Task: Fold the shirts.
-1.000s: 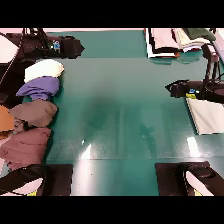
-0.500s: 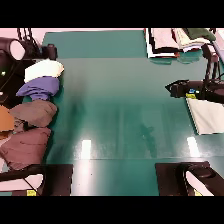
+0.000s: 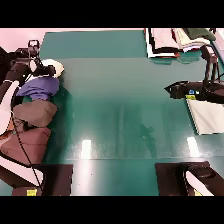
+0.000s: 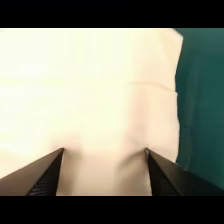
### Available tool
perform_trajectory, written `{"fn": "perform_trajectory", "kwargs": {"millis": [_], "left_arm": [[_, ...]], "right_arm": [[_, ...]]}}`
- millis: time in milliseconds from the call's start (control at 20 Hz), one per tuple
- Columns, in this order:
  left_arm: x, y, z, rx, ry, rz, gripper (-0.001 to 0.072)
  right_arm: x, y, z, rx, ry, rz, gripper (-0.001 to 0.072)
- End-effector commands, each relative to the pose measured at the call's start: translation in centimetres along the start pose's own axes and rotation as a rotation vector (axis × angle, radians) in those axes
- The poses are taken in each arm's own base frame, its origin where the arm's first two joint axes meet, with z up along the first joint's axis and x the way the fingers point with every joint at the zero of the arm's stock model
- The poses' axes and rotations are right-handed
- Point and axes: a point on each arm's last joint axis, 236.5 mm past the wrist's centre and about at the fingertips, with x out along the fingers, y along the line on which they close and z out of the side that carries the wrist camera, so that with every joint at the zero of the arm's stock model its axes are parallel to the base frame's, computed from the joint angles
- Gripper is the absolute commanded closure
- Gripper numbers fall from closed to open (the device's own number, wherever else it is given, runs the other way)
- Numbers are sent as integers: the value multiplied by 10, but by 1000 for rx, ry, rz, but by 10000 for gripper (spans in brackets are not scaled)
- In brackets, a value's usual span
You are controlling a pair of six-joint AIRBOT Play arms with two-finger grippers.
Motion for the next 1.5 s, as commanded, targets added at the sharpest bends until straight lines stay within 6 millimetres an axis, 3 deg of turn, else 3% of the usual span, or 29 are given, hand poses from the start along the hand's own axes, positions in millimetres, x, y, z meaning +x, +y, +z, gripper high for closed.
{"fn": "perform_trajectory", "kwargs": {"millis": [0, 50, 100, 200, 300, 400, 500, 600, 700, 800, 900, 1100, 1150, 1200, 1300, 1400, 1450], "left_arm": [[13, 3, -7, -7, 13, 2, 168], [8, 4, -4, -10, 12, 5, 463], [2, 6, 3, -8, 9, 8, 671], [-27, 11, 36, -21, -32, 18, 682], [-91, 14, 100, -33, -185, 15, 683], [-191, 4, 167, -14, -404, -9, 683], [-303, -20, 206, 74, -600, -46, 683], [-384, -53, 203, 158, -687, -117, 683], [-430, -96, 173, 237, -657, -242, 683], [-438, -145, 133, 325, -547, -362, 683], [-432, -201, 94, 423, -453, -471, 683], [-397, -325, 1, 592, -261, -695, 652], [-392, -354, -23, 594, -210, -775, 367], [-390, -380, -44, 571, -158, -861, 144], [-382, -398, -56, 544, -106, -908, 156], [-360, -374, -37, 494, -105, -833, 156], [-343, -352, -24, 453, -94, -781, 156]], "right_arm": [[-1, 1, 0, -2, -2, 1, 693], [-1, 1, 0, -2, -2, 1, 693], [-1, 1, 1, -2, -2, 1, 692], [-2, 1, 6, -4, -21, 0, 693], [-14, 7, 30, -23, -88, 0, 693], [-39, 18, 70, -56, -211, 1, 693], [-66, 30, 105, -89, -322, 5, 693], [-94, 43, 131, -149, -408, 6, 693], [-121, 56, 151, -187, -479, 10, 693], [-141, 65, 164, -216, -530, 12, 693], [-154, 72, 171, -237, -559, 14, 693], [-159, 77, 168, -249, -544, 21, 693], [-157, 76, 166, -249, -531, 22, 693], [-156, 76, 163, -250, -520, 23, 693], [-154, 76, 160, -251, -505, 25, 693], [-153, 77, 159, -250, -500, 27, 693], [-153, 77, 159, -250, -496, 27, 693]]}}
